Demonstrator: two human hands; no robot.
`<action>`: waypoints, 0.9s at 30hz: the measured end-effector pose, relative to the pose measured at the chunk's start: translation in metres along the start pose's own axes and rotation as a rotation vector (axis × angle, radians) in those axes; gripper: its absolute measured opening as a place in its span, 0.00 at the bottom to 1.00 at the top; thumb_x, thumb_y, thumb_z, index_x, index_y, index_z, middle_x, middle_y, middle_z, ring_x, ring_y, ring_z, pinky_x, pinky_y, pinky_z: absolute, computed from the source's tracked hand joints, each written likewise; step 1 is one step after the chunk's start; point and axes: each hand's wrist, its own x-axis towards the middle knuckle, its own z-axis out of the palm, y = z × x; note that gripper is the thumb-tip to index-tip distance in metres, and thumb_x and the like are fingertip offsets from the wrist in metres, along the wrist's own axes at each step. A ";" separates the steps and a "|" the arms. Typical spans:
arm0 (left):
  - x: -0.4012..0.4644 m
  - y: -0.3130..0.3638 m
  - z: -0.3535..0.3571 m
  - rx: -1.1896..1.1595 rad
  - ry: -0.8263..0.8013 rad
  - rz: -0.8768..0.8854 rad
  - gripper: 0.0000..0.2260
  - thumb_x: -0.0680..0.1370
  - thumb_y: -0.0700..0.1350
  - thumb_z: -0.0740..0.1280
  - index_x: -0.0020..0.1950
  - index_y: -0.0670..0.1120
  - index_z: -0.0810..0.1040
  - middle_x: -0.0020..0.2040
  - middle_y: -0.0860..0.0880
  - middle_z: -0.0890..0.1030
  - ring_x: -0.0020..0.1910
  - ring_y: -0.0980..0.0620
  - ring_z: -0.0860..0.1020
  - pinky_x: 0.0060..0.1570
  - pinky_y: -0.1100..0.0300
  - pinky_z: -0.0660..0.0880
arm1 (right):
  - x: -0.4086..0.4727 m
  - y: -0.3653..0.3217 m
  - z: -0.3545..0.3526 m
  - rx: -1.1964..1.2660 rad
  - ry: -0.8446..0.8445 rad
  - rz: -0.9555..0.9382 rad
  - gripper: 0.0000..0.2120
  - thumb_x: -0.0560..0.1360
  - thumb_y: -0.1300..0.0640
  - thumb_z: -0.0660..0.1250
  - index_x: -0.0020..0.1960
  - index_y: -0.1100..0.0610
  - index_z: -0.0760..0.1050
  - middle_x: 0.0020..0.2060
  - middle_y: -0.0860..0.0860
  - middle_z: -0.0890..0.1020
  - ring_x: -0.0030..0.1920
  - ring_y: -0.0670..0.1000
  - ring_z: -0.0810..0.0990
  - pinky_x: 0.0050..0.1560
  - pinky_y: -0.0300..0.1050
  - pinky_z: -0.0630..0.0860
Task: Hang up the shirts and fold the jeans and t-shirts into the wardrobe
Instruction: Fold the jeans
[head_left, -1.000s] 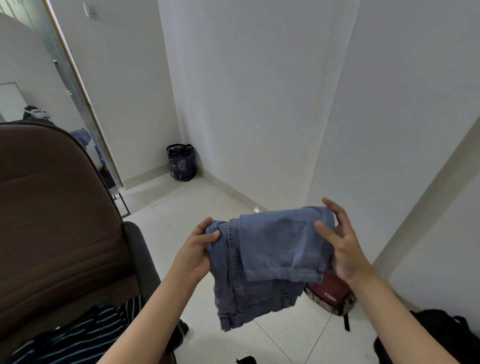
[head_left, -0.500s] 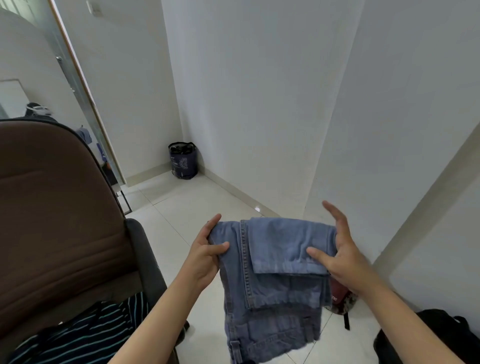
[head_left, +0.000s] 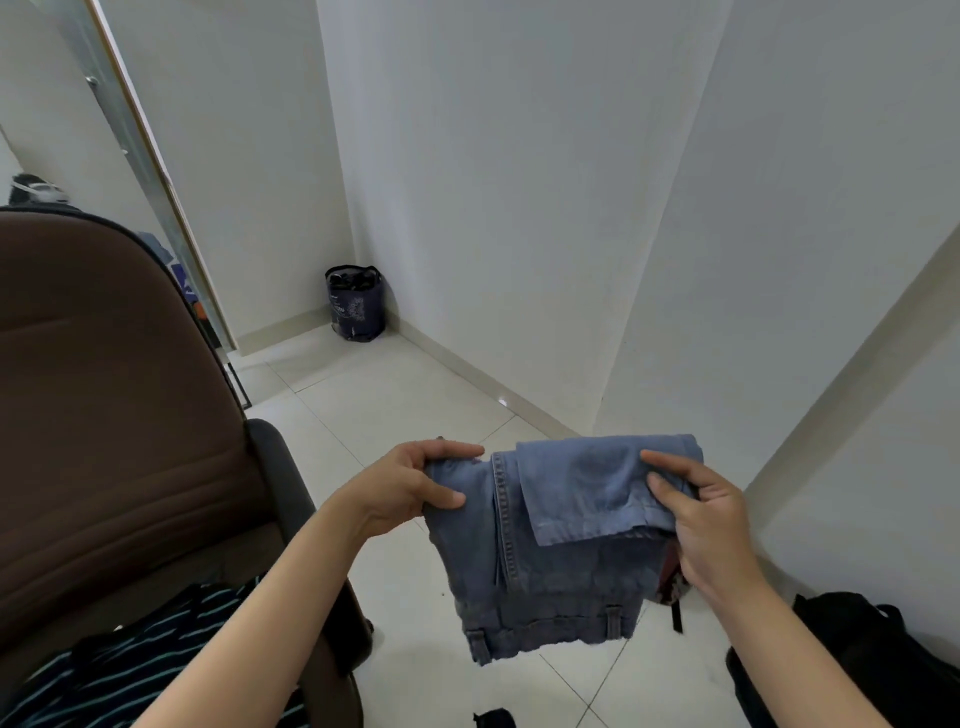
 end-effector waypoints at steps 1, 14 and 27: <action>-0.001 0.003 -0.004 0.072 -0.022 -0.014 0.23 0.64 0.27 0.71 0.56 0.41 0.81 0.54 0.44 0.81 0.53 0.45 0.80 0.52 0.51 0.79 | -0.003 0.004 0.002 -0.023 0.019 0.004 0.22 0.73 0.72 0.66 0.37 0.46 0.85 0.40 0.45 0.85 0.45 0.45 0.83 0.45 0.35 0.79; -0.020 -0.013 -0.032 -0.348 0.264 0.155 0.10 0.71 0.31 0.69 0.37 0.45 0.83 0.37 0.48 0.83 0.41 0.49 0.81 0.35 0.62 0.79 | -0.054 0.008 0.039 -0.152 0.150 -0.091 0.18 0.73 0.71 0.67 0.40 0.49 0.83 0.40 0.42 0.85 0.45 0.42 0.82 0.47 0.31 0.77; -0.018 -0.024 -0.030 -0.084 -0.143 0.152 0.22 0.65 0.32 0.69 0.58 0.46 0.75 0.55 0.46 0.78 0.49 0.48 0.79 0.39 0.55 0.78 | -0.120 0.004 0.034 -0.241 0.092 -0.039 0.29 0.64 0.72 0.75 0.57 0.46 0.76 0.55 0.41 0.79 0.59 0.45 0.77 0.60 0.41 0.75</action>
